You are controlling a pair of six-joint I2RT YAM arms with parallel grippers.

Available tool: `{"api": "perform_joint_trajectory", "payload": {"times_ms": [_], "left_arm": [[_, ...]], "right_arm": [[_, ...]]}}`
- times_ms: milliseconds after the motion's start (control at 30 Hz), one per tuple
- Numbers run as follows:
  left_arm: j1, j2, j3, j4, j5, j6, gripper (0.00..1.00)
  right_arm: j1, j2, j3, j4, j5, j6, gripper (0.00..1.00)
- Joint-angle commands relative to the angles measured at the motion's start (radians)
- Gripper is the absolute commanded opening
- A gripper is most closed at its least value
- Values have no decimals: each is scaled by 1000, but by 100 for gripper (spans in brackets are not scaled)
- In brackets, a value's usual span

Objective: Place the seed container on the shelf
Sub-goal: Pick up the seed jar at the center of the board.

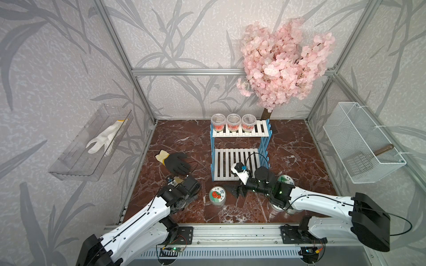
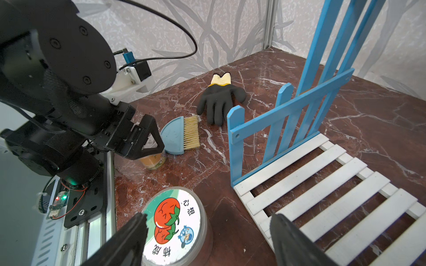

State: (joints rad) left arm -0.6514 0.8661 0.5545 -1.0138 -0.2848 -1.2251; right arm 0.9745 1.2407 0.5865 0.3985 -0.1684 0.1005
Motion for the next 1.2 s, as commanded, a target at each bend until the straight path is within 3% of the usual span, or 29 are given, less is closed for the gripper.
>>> {"api": "perform_joint_trajectory", "payload": {"times_ms": [0, 267, 867, 1167], "left_arm": [[4, 19, -14, 5, 2, 22, 97], [5, 46, -22, 34, -19, 46, 81], [5, 56, -6, 72, 7, 117, 67], [5, 68, 152, -6, 62, 229, 69]], "right_arm": [[5, 2, 16, 33, 17, 1, 87], [5, 0, 3, 38, 38, 4, 87], [4, -4, -8, 43, 51, 11, 88], [3, -61, -49, 54, 154, 19, 90]]}}
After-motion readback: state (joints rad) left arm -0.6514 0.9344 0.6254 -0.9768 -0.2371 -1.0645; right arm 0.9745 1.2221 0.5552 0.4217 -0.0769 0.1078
